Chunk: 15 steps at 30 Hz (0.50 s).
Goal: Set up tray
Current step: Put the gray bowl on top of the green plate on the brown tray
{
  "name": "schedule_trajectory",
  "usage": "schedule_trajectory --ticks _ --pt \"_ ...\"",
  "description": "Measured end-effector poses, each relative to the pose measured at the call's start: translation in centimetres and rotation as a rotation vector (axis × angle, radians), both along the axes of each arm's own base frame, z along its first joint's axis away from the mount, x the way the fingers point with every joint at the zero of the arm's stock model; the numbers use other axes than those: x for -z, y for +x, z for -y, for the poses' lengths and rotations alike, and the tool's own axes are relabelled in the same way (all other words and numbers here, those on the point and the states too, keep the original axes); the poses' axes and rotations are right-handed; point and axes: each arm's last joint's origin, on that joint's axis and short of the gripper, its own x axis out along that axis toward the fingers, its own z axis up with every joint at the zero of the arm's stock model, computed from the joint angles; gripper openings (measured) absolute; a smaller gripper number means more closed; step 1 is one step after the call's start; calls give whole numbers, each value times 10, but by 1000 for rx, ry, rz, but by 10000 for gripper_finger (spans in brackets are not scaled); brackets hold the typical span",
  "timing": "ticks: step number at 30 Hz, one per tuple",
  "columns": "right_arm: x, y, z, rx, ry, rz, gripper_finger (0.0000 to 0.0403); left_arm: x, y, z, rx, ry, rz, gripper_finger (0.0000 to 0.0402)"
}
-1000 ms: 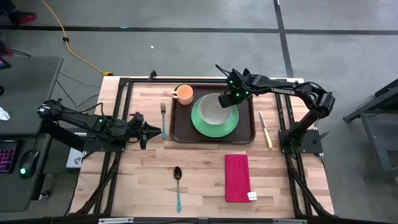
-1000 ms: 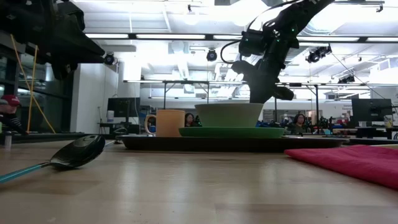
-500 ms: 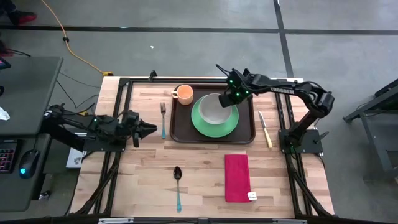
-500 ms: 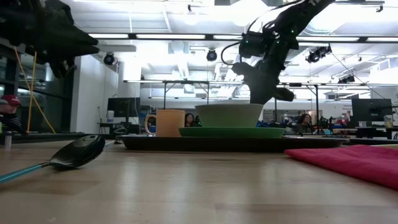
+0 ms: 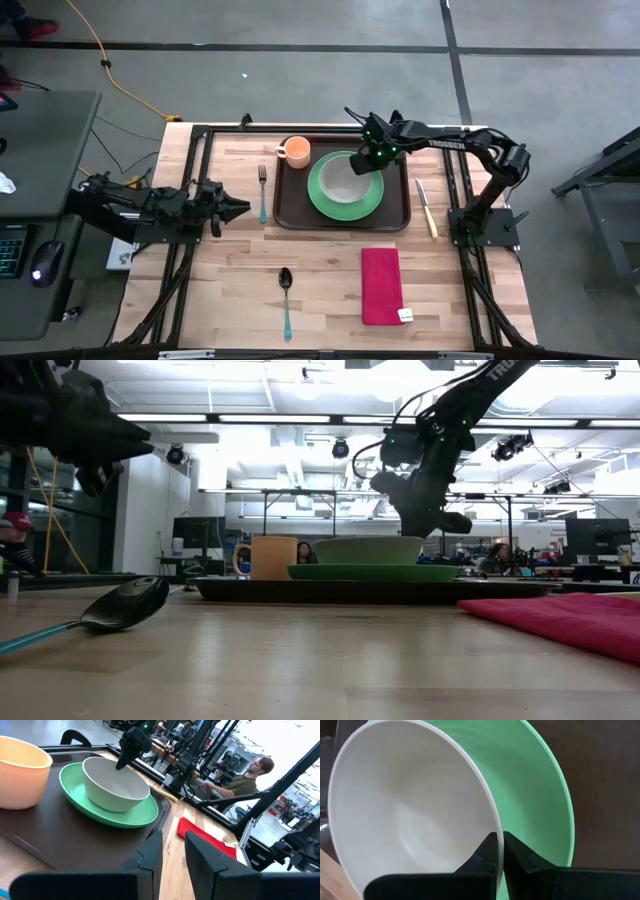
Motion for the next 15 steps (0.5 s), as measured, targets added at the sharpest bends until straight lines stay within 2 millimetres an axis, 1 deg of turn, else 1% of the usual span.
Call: schedule_trajectory --ticks 5,15 --pt "0 0 0 -2 1 1 0 5 0 0 0 -10 -14 111" --pt "-1 2 2 -5 -27 21 0 5 0 0 0 -12 -18 111"
